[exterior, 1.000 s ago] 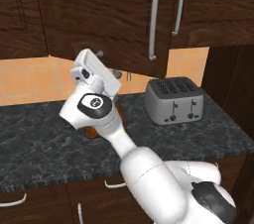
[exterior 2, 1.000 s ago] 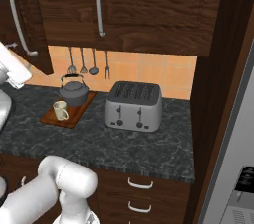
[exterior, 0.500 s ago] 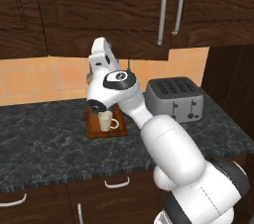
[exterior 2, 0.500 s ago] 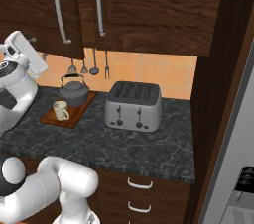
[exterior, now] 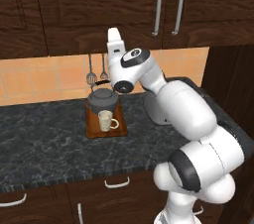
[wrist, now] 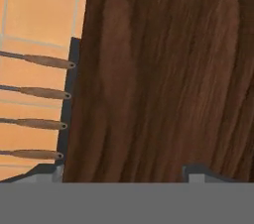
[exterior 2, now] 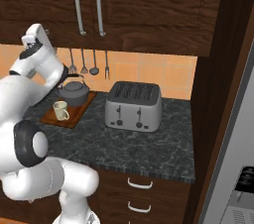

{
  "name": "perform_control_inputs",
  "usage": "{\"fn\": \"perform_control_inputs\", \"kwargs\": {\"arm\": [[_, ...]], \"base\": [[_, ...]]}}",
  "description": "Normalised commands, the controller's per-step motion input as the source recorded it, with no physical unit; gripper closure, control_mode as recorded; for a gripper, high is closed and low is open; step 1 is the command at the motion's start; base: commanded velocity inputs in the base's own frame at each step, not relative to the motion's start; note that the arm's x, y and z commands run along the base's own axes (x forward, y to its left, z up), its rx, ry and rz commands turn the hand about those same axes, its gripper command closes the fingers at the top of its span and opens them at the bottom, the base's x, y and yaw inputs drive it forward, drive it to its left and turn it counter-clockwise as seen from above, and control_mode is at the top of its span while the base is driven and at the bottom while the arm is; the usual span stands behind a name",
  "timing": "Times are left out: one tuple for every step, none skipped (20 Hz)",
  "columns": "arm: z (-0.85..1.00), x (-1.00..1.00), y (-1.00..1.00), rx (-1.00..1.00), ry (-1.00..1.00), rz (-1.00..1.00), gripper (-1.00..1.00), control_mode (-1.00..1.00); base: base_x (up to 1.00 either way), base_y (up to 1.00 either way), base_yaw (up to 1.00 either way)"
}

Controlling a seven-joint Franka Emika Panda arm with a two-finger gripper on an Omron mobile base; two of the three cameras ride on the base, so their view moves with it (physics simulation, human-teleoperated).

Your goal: Pick the kettle from the counter and place it on the tray. Then pick the mug from the cabinet and place it on the tray. Then close the cabinet doors.

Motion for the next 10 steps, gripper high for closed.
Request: {"fn": "perform_control_inputs", "kwargs": {"arm": [[0.00, 0.76, -0.32, 0.14, 0.09, 0.20, -1.00, -1.00], [0.00, 0.77, -0.27, 0.14, 0.10, 0.19, -1.00, -1.00], [0.00, 0.79, -0.24, 0.13, 0.11, 0.18, -1.00, -1.00], [0.00, 0.78, -0.25, 0.13, 0.12, 0.17, -1.00, -1.00], [0.00, 0.71, -0.19, 0.12, 0.13, 0.15, -1.00, -1.00], [0.00, 0.66, -0.15, 0.11, 0.14, 0.14, -1.00, -1.00], [0.00, 0.62, -0.16, 0.11, 0.15, 0.13, -1.00, -1.00], [0.00, 0.59, -0.09, 0.09, 0.17, 0.11, -1.00, -1.00], [0.00, 0.58, -0.02, 0.07, 0.19, 0.09, -1.00, -1.00], [0.00, 0.57, -0.05, 0.08, 0.18, 0.09, -1.00, -1.00]], "base": [[0.00, 0.00, 0.00], [0.00, 0.00, 0.00], [0.00, 0.00, 0.00], [0.00, 0.00, 0.00], [0.00, 0.00, 0.00], [0.00, 0.00, 0.00], [0.00, 0.00, 0.00], [0.00, 0.00, 0.00], [0.00, 0.00, 0.00], [0.00, 0.00, 0.00]]}}
